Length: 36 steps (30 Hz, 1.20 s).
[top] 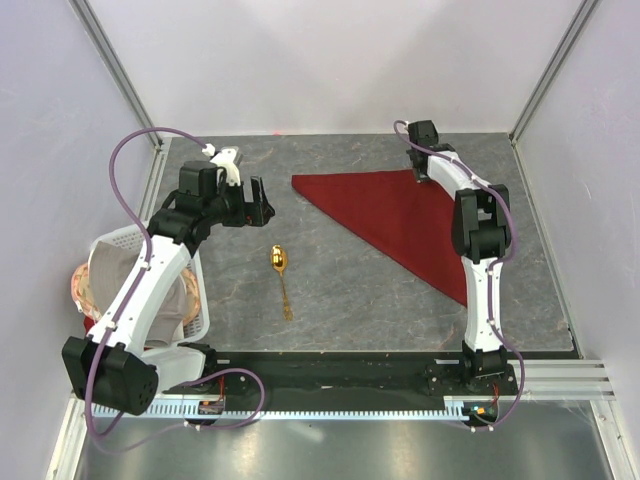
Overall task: Fold the napkin, place the utensils inside, and roll it up
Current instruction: Fold the napkin
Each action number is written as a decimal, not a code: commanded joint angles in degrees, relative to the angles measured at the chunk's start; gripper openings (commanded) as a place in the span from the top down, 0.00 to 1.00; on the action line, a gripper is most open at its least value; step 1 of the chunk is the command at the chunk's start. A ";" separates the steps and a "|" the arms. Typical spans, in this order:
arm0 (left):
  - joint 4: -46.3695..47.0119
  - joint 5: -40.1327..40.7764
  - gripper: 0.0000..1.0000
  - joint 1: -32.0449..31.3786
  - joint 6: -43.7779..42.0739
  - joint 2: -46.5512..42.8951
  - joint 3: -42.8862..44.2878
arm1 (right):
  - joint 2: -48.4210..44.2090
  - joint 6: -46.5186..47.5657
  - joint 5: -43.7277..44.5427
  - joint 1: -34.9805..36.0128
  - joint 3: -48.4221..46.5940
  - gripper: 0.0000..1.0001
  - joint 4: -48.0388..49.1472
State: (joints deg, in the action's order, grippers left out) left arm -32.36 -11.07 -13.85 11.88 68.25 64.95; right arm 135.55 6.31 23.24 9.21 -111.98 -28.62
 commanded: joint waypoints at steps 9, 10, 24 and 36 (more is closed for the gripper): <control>2.56 -2.46 0.03 0.22 -1.95 1.71 0.35 | 4.20 1.87 3.65 -2.71 -6.66 1.00 0.06; 2.48 -2.81 0.03 0.22 -1.86 1.89 0.27 | 4.37 2.22 4.17 -2.80 -6.84 1.00 0.14; 2.57 -3.52 0.03 0.22 -1.77 2.24 0.27 | 5.17 3.54 5.76 -4.29 -9.04 1.00 0.58; 2.56 -3.61 0.03 0.22 -1.95 2.42 0.35 | 7.36 4.42 5.50 -5.34 -12.03 1.00 0.85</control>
State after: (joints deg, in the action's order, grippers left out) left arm -32.34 -13.65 -13.85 11.88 70.61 64.95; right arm 141.23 9.58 27.16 4.27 -120.86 -28.75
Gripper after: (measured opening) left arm 0.970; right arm 0.010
